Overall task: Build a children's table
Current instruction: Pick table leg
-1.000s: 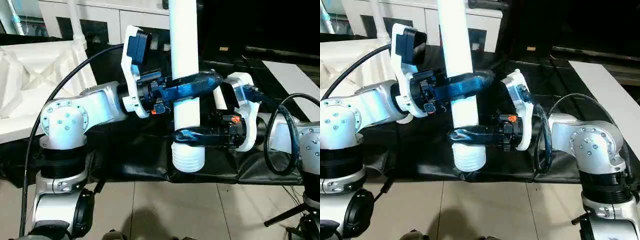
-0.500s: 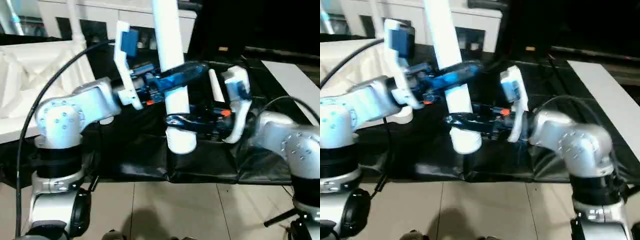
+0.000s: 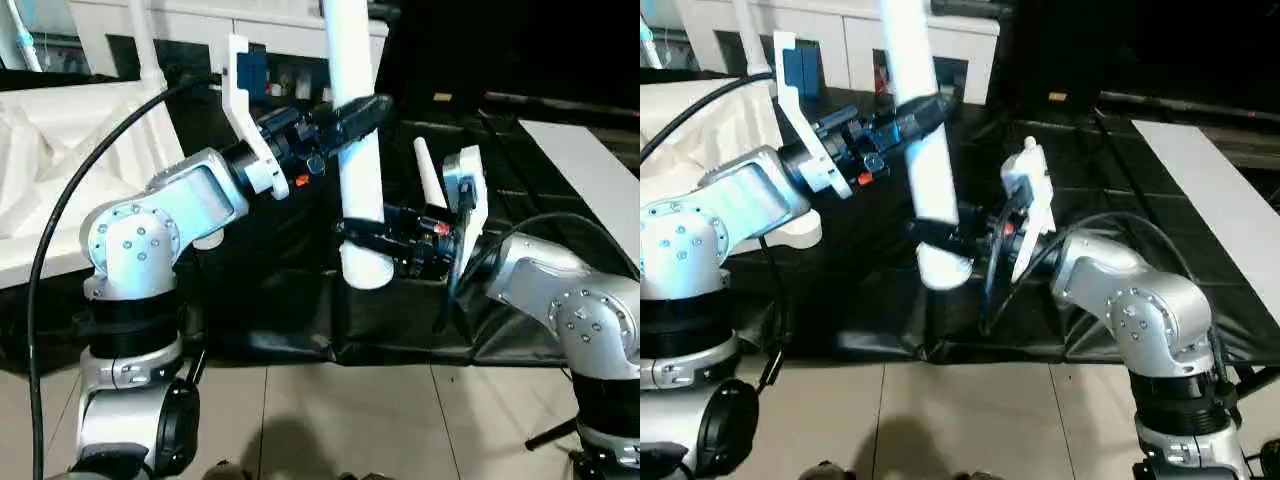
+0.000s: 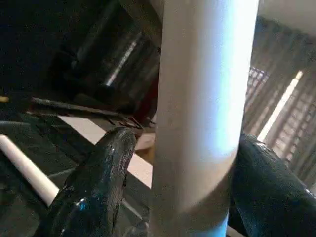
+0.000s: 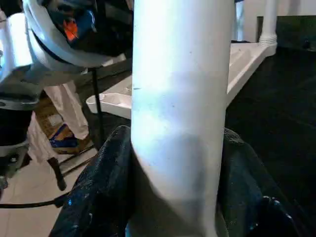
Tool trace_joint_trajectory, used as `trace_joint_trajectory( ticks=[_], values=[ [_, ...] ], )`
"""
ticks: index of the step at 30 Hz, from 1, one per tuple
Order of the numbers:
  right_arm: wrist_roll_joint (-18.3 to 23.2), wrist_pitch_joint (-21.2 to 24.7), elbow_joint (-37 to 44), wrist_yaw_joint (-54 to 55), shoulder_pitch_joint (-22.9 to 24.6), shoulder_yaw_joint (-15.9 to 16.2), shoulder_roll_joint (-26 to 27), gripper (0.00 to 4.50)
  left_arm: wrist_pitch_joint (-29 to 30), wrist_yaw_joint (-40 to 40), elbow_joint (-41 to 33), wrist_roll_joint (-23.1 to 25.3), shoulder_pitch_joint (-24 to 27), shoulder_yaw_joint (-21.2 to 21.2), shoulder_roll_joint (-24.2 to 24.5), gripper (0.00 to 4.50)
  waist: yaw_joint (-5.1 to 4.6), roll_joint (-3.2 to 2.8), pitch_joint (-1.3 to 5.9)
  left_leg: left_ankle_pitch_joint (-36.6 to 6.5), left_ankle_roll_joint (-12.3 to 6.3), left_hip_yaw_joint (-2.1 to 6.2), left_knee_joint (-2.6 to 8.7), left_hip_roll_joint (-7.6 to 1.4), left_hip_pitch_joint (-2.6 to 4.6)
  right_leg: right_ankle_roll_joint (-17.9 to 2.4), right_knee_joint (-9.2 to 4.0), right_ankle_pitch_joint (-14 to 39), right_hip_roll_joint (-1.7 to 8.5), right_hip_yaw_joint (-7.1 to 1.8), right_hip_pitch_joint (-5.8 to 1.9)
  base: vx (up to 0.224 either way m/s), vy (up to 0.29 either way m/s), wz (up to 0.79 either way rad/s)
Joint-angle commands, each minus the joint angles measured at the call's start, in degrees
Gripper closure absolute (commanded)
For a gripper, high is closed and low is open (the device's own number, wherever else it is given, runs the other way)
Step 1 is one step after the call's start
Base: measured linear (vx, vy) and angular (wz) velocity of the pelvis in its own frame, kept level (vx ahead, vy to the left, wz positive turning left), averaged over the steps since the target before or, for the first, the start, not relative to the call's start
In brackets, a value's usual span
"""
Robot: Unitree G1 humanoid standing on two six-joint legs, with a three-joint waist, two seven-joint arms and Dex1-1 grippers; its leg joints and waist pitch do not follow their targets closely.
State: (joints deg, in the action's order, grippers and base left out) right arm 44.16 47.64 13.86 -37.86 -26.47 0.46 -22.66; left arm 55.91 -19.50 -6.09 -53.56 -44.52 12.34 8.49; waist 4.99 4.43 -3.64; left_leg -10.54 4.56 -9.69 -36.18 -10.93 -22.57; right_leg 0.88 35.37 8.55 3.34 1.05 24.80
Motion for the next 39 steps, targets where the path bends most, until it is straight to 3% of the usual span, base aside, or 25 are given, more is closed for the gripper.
trace_joint_trajectory(
  ticks=[1, 6, 8, 11, 13, 19, 21, 23, 24, 25, 29, 30, 31, 35, 39],
  values=[
    [-1.33, -1.45, 2.40, -0.43, 1.04, 0.12, -0.81, 2.59, 0.01, 1.34, -0.10, 0.37, -0.67, 0.88, 0.34, 1.31, -0.10, 0.08, 4.38, -10.08, 2.23, 0.11, 4.30, -0.95, 0.79, -3.94, -4.43, 21.98, 2.77, -1.02, -3.00, 0.000, 0.000, 0.00],
    [-2.45, -2.19, 3.64, -0.98, 2.08, 2.07, -1.50, 2.59, 3.40, -0.75, -1.20, -2.08, -0.05, -0.53, 1.64, 1.69, -0.14, -0.08, 4.40, -9.58, 2.17, 0.15, 4.32, -0.92, 0.79, -4.38, -4.19, 20.74, 2.69, -1.00, -2.98, 0.000, 0.000, 0.00],
    [-2.68, -2.31, 3.58, -1.01, 2.03, 2.25, -1.49, 2.59, 3.77, -0.82, -1.31, -2.14, -0.10, -0.72, 1.85, 2.05, -0.18, -0.02, 4.39, -9.92, 2.14, 0.11, 4.27, -0.94, 0.82, -4.49, -4.20, 20.86, 2.69, -1.04, -2.95, 0.000, 0.000, 0.00],
    [-3.26, -2.67, 3.09, -1.10, 1.66, 2.33, -1.40, 2.59, 3.47, -0.84, -0.60, -2.28, -0.66, -0.25, 2.12, 2.13, -0.12, -0.07, 4.32, -10.29, 2.16, 0.10, 4.31, -0.92, 0.80, -4.36, -4.33, 21.73, 2.72, -1.05, -2.92, 0.000, 0.000, 0.00],
    [-3.32, -2.70, 3.06, -1.09, 1.63, 2.33, -1.39, 2.59, 3.42, -0.81, -0.49, -2.30, -0.71, -0.16, 2.14, 2.50, -0.18, -0.14, 4.29, -10.72, 2.28, 0.14, 4.35, -0.95, 0.83, -4.24, -4.37, 22.03, 2.70, -1.03, -2.90, 0.000, 0.000, 0.00],
    [-3.88, -3.15, 2.52, -1.67, 0.84, 2.18, -1.52, 2.59, 3.37, -0.68, 0.96, -2.62, -1.58, 0.84, 2.98, 2.68, -0.18, -0.18, 4.30, -11.06, 2.37, 0.18, 4.35, -0.95, 0.90, -3.92, -4.43, 22.64, 2.69, -1.01, -2.82, 0.000, 0.000, 0.00],
    [-4.46, -3.70, 1.83, -1.98, 0.09, 2.60, -1.83, 2.59, 3.46, -0.37, 1.64, -2.73, -2.23, 1.38, 3.31, 2.68, -0.19, -0.49, 4.30, -11.16, 2.48, 0.20, 4.38, -0.94, 0.92, -4.17, -4.37, 22.01, 2.68, -1.02, -2.82, 0.000, 0.000, 0.00],
    [-4.17, -3.07, 1.40, -1.96, -0.66, 2.07, -1.50, 2.59, 3.55, -0.55, 2.27, -2.93, -2.63, 1.57, 3.51, 2.68, -0.21, -0.26, 4.35, -10.96, 2.40, 0.15, 4.34, -0.86, 0.88, -4.21, -4.38, 21.81, 2.63, -1.01, -2.91, 0.000, 0.000, 0.00],
    [-4.03, -2.89, 1.34, -1.91, -0.79, 1.93, -1.42, 2.24, 3.58, -0.61, 2.38, -2.98, -2.69, 1.59, 3.54, 2.68, -0.24, -0.27, 4.36, -10.71, 2.39, 0.16, 4.32, -0.87, 0.87, -4.39, -4.30, 21.38, 2.64, -1.03, -2.91, 0.000, 0.000, 0.00],
    [1.93, 1.78, 0.57, -0.82, -2.13, -1.35, 0.24, 2.03, 3.93, -1.06, 2.98, -3.37, -3.08, 1.66, 3.64, 2.68, -0.23, -0.24, 4.37, -10.58, 2.35, 0.13, 4.30, -0.86, 0.92, -4.47, -4.27, 21.17, 2.60, -1.03, -2.90, 0.000, 0.000, 0.00],
    [8.75, 7.93, -1.06, -2.56, -4.80, -4.11, -0.29, 1.70, 5.86, -3.33, 4.04, -4.30, -3.71, 0.74, 5.05, 2.68, -0.12, -0.31, 4.51, -9.51, 2.02, 0.16, 4.22, -0.82, 1.01, -5.39, -3.91, 19.04, 2.55, -0.99, -3.00, 0.000, 0.000, 0.00],
    [11.08, 9.55, -1.98, -4.54, -6.22, -5.08, -1.33, 1.55, 6.64, -4.74, 4.58, -4.65, -4.03, 0.19, 5.77, 2.68, -0.20, 0.02, 4.50, -9.13, 1.89, 0.04, 4.16, -0.74, 0.96, -5.51, -3.92, 18.51, 2.44, -0.99, -3.03, 0.000, 0.000, 0.00],
    [11.33, 9.71, -2.09, -4.76, -6.39, -5.19, -1.45, 1.47, 6.72, -4.90, 4.65, -4.69, -4.07, 0.13, 5.85, 2.68, -0.04, -0.20, 4.52, -8.91, 1.92, 0.10, 4.20, -0.75, 1.06, -5.81, -3.75, 18.10, 2.45, -0.93, -3.13, 0.000, 0.000, 0.00],
    [13.05, 11.17, -3.45, -8.78, -7.99, -5.27, -3.50, 1.20, 6.92, -6.99, 5.43, -4.34, -4.61, -1.07, 6.94, 2.68, 0.29, -0.15, 4.48, -8.34, 2.07, -0.01, 4.29, -1.00, 0.99, -6.45, -3.77, 17.46, 2.74, -1.06, -3.20, 0.000, 0.000, 0.00],
    [8.65, 10.71, -5.43, -11.53, -9.94, -2.24, -6.20, 0.76, 7.23, -11.30, 4.13, -4.27, -4.56, -3.31, 8.74, 2.68, 0.26, 0.03, 4.45, -7.65, 2.28, -0.01, 4.31, -1.03, 0.88, -6.93, -3.58, 17.31, 2.84, -1.09, -3.35, 0.000, 0.000, 0.00]
  ],
)
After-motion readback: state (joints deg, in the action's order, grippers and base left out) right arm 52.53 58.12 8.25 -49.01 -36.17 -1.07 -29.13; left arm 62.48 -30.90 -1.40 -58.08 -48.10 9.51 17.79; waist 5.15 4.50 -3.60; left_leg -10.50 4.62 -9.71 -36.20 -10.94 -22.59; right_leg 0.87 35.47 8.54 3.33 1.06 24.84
